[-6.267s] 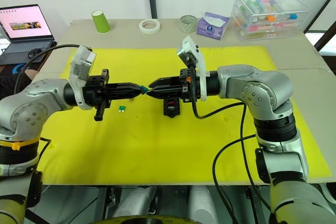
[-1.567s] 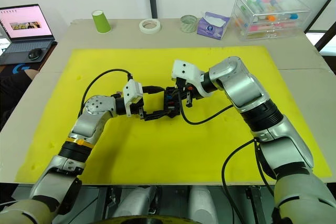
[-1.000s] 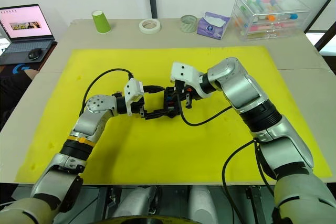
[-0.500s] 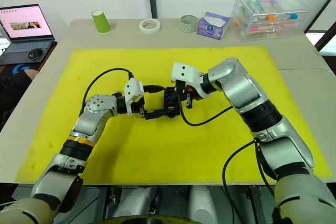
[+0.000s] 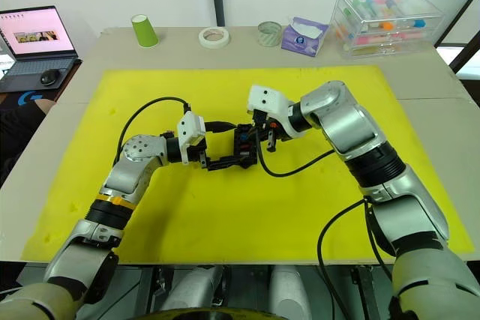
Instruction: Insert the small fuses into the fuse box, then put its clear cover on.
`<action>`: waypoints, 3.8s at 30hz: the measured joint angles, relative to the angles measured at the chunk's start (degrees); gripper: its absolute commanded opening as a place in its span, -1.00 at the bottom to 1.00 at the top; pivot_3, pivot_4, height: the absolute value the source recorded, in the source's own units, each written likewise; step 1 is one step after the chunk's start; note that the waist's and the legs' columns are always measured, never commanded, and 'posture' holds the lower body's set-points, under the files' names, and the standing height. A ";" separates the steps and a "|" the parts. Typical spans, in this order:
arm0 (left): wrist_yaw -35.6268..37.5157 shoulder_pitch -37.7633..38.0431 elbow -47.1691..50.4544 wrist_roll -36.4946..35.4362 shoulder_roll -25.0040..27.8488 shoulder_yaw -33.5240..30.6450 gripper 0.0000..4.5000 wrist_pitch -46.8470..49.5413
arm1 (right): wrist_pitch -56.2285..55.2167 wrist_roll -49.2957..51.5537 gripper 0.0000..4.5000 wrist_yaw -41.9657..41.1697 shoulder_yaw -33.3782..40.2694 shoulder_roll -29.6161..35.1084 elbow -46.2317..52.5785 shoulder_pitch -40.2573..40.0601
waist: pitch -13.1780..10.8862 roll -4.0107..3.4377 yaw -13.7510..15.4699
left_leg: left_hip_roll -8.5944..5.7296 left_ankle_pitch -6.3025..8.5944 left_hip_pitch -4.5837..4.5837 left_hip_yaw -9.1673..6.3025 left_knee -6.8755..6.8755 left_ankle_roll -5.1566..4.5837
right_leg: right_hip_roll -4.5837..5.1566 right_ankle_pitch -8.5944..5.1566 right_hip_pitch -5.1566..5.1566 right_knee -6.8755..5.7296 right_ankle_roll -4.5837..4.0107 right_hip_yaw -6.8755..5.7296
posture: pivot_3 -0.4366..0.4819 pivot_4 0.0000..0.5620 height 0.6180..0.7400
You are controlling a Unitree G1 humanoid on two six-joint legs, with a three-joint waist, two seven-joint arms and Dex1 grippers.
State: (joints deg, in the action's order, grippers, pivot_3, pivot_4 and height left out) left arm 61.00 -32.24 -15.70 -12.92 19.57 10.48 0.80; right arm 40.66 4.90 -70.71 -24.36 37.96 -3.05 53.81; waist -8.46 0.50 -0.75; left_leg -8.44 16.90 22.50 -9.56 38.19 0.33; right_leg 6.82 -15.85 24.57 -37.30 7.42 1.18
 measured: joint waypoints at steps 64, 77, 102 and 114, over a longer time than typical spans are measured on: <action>-0.09 2.18 2.81 -1.69 0.06 -0.57 0.99 2.22 | 16.27 -6.43 -1.00 -1.17 -19.72 -0.52 6.54 15.96 | 0.01 0.02 -0.14 | -0.01 0.00 0.09 0.01 0.01 0.00 | 0.01 0.00 0.12 -0.06 0.00 0.00 | -0.05 -0.47 1.00; -0.08 1.43 2.27 -1.44 0.06 -0.56 0.99 2.21 | 16.44 -6.80 -1.00 -1.16 -19.74 -0.52 6.15 14.83 | 0.01 0.02 -0.13 | -0.01 0.00 0.09 0.01 0.02 0.00 | 0.01 0.00 0.12 -0.06 0.00 0.00 | -0.05 -0.47 1.00; -0.10 1.43 2.26 -1.40 0.04 -0.56 0.99 2.22 | 16.19 -7.69 -1.00 -1.18 -19.75 -1.34 3.92 14.77 | 0.01 0.02 -0.12 | -0.01 0.00 0.09 0.01 0.02 0.00 | 0.01 0.00 0.12 -0.07 0.00 0.00 | -0.05 -0.47 1.00; -0.14 1.28 1.74 -1.38 -0.02 -0.55 0.99 2.22 | 13.42 -8.67 -1.00 -1.51 -19.84 -1.37 3.87 14.20 | 0.01 0.02 -0.16 | -0.01 0.00 0.09 0.01 0.02 0.00 | 0.01 0.00 0.12 -0.07 0.00 0.00 | -0.05 -0.47 1.00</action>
State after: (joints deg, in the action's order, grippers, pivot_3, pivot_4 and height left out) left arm 60.86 -30.96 -13.97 -14.30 19.54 9.92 3.02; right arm 54.08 -3.78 -72.22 -44.21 36.58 0.83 68.01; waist -8.45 0.52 -0.91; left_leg -8.45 16.90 22.59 -9.55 38.21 0.33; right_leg 6.83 -15.85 24.69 -37.37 7.42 1.18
